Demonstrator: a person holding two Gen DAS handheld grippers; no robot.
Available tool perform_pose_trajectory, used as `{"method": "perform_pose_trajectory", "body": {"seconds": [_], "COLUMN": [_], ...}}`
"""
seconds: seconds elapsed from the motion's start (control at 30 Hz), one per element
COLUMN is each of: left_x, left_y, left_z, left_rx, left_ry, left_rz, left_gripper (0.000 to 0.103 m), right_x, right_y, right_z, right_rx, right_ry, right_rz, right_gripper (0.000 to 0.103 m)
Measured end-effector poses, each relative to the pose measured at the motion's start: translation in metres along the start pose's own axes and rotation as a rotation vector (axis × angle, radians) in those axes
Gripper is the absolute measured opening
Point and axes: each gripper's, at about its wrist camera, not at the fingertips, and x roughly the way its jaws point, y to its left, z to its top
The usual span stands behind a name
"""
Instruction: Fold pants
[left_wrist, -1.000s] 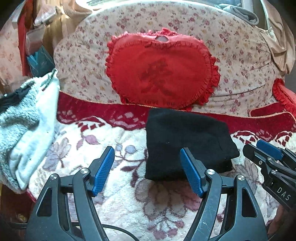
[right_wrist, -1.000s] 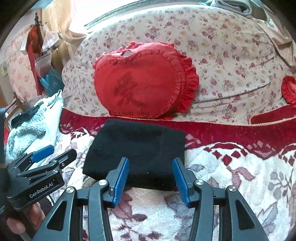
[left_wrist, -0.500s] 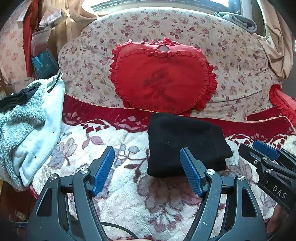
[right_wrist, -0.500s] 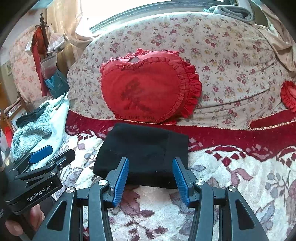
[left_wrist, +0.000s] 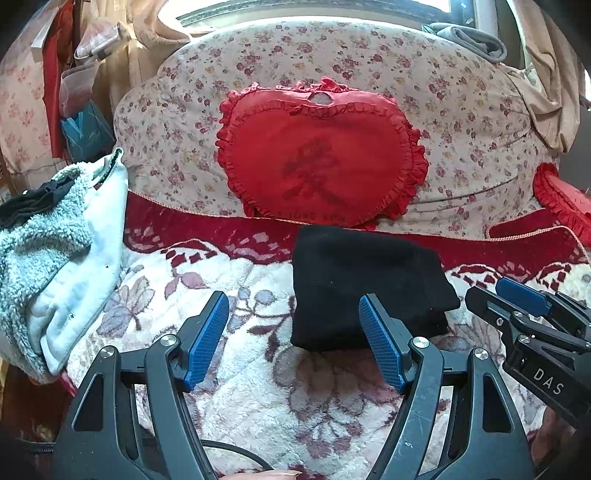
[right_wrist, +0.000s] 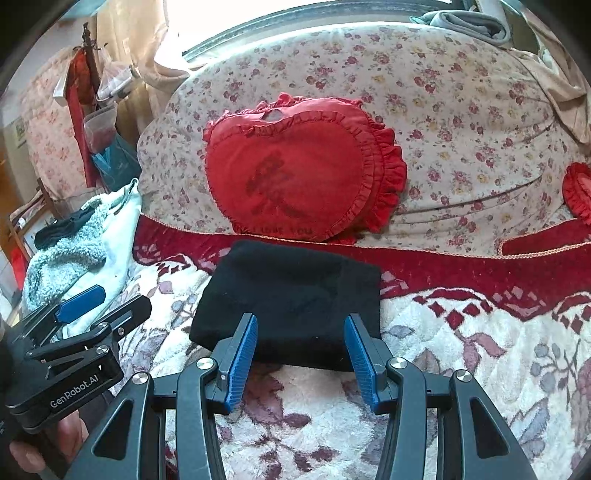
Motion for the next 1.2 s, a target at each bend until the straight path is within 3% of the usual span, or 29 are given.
{"method": "perform_pose_trajectory", "body": {"seconds": [1.2], "left_x": [0.018], "left_y": [0.006], "left_z": [-0.007], "left_rx": [-0.003], "left_ry": [0.041], "left_rz": [-0.015], "left_gripper": [0.074], "right_x": [0.020], "right_y": [-0.006], "right_z": [-0.005], "right_rx": [-0.001], "right_ry": [0.052], "right_rz": [-0.002], "right_gripper": [0.047]}}
